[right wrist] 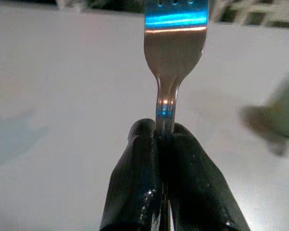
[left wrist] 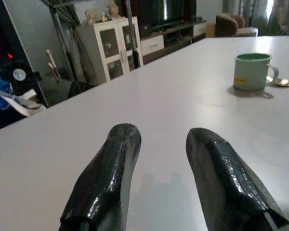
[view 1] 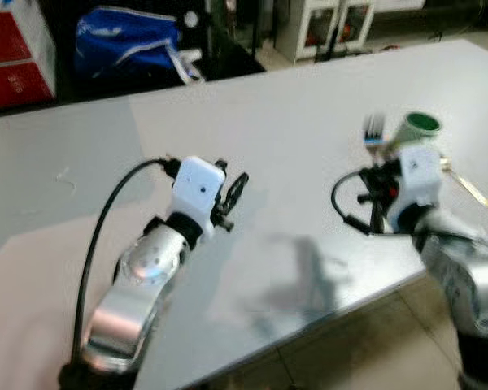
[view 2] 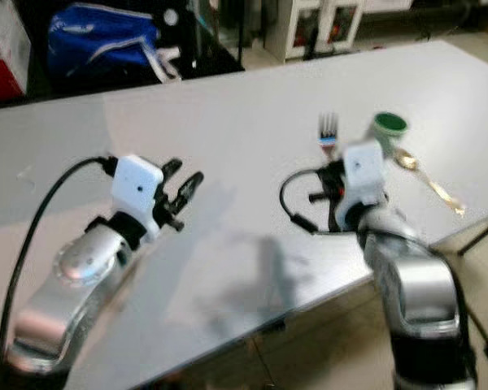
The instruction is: Setting the table
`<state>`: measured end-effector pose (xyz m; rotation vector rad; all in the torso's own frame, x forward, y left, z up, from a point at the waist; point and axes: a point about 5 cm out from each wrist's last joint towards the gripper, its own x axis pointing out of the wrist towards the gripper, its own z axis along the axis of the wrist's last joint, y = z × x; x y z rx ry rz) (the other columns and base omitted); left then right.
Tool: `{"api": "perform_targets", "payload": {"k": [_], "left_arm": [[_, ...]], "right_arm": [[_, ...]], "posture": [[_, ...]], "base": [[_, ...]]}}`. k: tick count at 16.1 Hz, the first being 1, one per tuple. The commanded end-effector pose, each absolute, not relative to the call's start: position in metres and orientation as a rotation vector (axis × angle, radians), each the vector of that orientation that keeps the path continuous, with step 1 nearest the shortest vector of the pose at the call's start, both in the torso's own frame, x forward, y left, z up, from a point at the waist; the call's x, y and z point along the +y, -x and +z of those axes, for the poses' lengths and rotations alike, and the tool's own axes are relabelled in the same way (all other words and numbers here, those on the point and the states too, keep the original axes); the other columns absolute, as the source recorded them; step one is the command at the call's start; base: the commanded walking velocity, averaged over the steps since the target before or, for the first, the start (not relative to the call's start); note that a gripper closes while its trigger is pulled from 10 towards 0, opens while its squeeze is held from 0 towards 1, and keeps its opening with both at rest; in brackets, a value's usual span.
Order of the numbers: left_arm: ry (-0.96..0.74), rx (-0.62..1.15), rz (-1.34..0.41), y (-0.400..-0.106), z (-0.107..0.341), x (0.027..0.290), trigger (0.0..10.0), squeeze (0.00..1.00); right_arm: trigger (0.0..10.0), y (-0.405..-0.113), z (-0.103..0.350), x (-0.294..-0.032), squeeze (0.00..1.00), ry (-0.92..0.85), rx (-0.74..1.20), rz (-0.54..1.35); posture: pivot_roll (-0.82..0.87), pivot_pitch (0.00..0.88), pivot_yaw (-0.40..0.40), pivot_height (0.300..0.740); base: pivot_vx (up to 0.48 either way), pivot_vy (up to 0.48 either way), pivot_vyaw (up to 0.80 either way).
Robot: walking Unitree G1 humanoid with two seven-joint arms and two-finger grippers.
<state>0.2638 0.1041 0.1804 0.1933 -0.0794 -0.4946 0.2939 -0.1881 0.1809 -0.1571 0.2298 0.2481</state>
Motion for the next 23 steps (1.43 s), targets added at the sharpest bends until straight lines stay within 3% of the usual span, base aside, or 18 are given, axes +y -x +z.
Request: {"api": "perform_targets", "payload": {"k": [1,4,7,10,20,23], "left_arm": [[-0.185,-0.087,-0.525,-0.261,0.183,0.101,10.0,0.00],[-0.196,-0.095,-0.473,-0.265,0.185,0.104,10.0,0.00],[-0.227,-0.054,-0.548,-0.264,0.181,0.102,10.0,0.00],[-0.260,-0.042,-0.557,-0.267,0.181,0.099,10.0,0.00],[-0.278,-0.034,-0.408,-0.280,0.184,0.114,10.0,0.00],[-0.253,-0.036,-0.517,-0.274,0.185,0.113,10.0,0.00]], "right_arm": [[10.0,-0.296,0.179,-0.197,0.00,0.188,0.275,0.253],[10.0,-0.304,0.183,-0.202,0.00,0.173,0.253,0.257],[10.0,-0.311,0.165,-0.207,0.00,0.142,0.433,0.255],[10.0,-0.324,0.164,-0.214,0.00,0.160,0.465,0.260],[10.0,-0.336,0.166,-0.187,0.00,0.161,0.373,0.345],[10.0,-0.337,0.165,-0.179,0.00,0.134,0.409,0.399]], "posture": [[-0.07,0.049,-0.017,0.740],[-0.06,0.053,-0.022,0.740],[-0.06,0.064,0.001,0.740],[-0.06,0.074,0.001,0.740],[-0.04,0.089,-0.003,0.740],[-0.04,0.091,0.001,0.740]], "base": [[0.000,0.000,0.00],[0.000,0.000,0.00],[0.000,0.000,0.00],[0.000,0.000,0.00],[0.000,-0.460,0.00],[0.000,0.000,0.00]]}}
